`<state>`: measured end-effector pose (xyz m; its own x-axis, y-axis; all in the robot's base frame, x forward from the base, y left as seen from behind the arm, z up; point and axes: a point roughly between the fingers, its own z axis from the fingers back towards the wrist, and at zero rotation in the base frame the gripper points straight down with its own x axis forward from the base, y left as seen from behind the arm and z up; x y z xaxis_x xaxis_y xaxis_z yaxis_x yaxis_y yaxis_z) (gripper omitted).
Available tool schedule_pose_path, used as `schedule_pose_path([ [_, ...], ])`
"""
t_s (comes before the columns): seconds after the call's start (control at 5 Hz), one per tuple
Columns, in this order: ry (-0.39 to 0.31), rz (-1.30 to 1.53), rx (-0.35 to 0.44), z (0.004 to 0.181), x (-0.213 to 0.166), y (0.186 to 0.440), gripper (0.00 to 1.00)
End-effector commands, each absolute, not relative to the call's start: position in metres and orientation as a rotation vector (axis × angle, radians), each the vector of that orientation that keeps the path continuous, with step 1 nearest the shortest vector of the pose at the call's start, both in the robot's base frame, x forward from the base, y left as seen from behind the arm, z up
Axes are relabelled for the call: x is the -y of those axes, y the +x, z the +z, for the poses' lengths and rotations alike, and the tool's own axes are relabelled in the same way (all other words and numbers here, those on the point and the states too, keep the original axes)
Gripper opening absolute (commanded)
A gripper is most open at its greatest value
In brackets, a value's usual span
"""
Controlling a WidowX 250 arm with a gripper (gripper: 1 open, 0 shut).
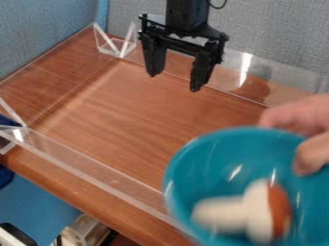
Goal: Put the mushroom in the blue bowl
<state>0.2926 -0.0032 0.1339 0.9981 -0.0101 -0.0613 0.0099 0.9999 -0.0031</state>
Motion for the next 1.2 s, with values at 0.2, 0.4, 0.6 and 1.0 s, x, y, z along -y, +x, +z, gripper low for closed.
schedule_pose_path([
  [0.2,-0.003,-0.011,-0.094,0.119,-0.001,0.290,1.00],
  [0.4,0.000,-0.047,-0.102,0.112,-0.007,0.292,1.00],
  [0.6,-0.004,-0.009,-0.109,0.104,-0.007,0.293,1.00],
  [1.0,-0.009,0.053,-0.110,0.084,0.002,0.302,1.00],
])
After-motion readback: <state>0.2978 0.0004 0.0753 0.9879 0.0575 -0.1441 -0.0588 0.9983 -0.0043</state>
